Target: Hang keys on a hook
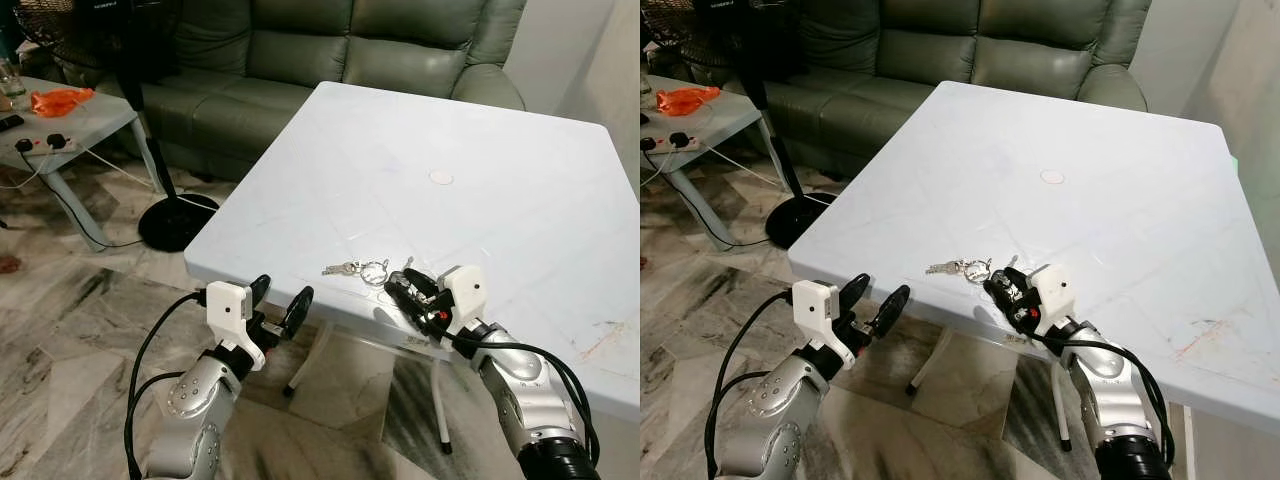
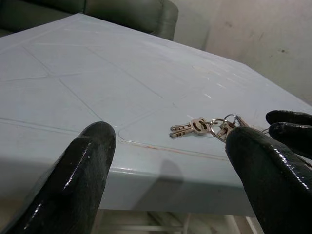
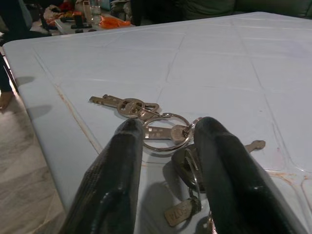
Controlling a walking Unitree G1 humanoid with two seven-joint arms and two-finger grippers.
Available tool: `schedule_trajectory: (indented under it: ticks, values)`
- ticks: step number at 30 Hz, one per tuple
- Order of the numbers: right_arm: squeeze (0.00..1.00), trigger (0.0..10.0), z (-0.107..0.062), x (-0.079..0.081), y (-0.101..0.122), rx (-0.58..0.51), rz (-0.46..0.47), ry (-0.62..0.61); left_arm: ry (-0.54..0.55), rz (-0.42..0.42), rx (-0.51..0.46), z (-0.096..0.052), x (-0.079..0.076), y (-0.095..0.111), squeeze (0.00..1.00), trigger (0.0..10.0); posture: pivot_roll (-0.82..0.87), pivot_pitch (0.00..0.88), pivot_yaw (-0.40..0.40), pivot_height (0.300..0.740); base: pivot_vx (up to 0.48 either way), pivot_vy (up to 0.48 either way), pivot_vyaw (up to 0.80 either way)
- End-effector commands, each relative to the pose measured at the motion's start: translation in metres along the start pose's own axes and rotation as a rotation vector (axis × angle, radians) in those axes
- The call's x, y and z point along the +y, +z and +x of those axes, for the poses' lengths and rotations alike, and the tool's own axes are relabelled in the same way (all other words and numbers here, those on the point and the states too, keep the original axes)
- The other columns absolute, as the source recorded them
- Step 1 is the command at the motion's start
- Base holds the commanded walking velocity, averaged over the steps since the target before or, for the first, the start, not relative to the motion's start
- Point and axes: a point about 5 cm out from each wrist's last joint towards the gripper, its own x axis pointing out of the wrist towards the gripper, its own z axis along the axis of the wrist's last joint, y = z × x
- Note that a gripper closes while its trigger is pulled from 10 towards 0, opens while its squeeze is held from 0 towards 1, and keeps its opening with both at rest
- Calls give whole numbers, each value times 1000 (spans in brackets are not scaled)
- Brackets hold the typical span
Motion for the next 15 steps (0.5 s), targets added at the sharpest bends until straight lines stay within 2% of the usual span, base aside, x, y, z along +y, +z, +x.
schedule_trajectory:
  ticks: [1,3,4,5,6,7,15]
  values:
    - [0,392,2,1,3,-9,-4,6,-4,12,0,0,0,3,0,10000,-12,61,-19,740,0,0,0]
    - [0,118,1,2,2,-4,-6,10,-3,11,0,0,0,3,0,10000,-12,61,-19,740,0,0,0]
    - [0,510,1,2,2,-1,-8,10,-3,11,-1,0,0,3,0,10000,-12,62,-20,740,0,0,0]
    - [0,4510,1,3,0,7,-8,12,-2,11,-1,0,0,3,0,10000,-12,62,-20,740,0,0,0]
    - [0,4510,1,3,0,7,-8,12,-2,11,-1,0,0,3,0,10000,-12,62,-20,740,0,0,0]
    - [0,10000,1,3,-1,21,-11,12,-2,11,-1,0,0,3,0,10000,-12,62,-20,740,0,0,0]
    - [0,10000,2,1,-1,21,-10,-29,2,8,0,0,0,3,0,10000,-11,63,-20,740,0,0,0]
